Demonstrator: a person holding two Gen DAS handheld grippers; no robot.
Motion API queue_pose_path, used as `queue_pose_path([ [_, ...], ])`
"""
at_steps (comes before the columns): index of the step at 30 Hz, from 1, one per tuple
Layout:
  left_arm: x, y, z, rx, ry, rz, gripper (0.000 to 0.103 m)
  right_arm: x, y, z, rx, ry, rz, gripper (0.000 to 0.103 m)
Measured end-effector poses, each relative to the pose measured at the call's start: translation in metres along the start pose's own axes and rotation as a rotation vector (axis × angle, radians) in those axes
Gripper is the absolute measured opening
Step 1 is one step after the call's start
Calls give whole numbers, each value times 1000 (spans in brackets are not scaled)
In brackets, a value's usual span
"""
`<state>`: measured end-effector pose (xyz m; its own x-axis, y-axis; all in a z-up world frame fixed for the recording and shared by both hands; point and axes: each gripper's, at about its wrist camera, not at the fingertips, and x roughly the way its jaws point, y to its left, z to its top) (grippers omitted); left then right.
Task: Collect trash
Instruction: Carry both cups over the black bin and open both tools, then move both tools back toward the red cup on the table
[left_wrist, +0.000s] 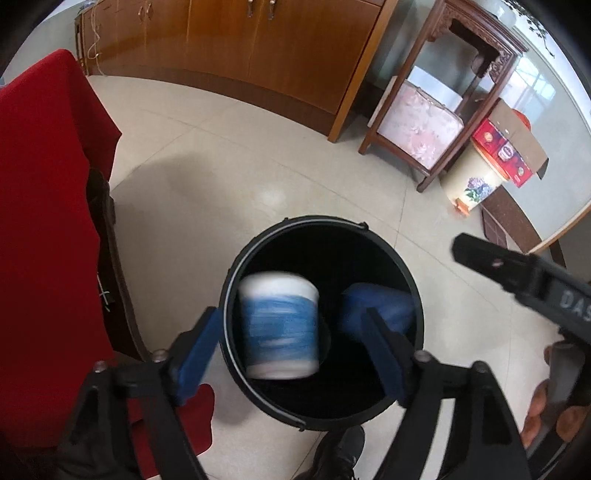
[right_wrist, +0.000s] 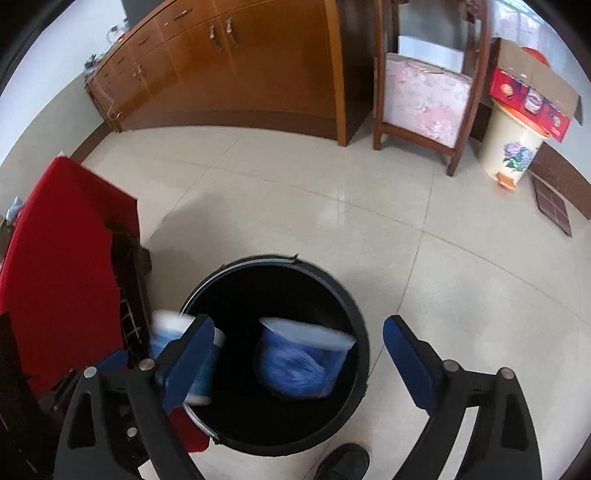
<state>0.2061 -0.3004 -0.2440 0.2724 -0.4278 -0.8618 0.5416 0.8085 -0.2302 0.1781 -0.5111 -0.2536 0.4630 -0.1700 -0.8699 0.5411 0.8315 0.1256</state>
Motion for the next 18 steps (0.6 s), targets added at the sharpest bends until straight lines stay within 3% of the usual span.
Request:
queue_pose_path([
  [3, -3, 0, 5, 0, -17, 15, 81, -12, -6, 5, 23, -42, -11, 94],
  [11, -54, 1, 5, 35, -113, 160, 81, -46, 7, 2, -25, -84, -73, 94],
  [18, -114, 8, 1, 41, -176, 222, 81, -90, 31, -12, -71, -78, -46, 94],
])
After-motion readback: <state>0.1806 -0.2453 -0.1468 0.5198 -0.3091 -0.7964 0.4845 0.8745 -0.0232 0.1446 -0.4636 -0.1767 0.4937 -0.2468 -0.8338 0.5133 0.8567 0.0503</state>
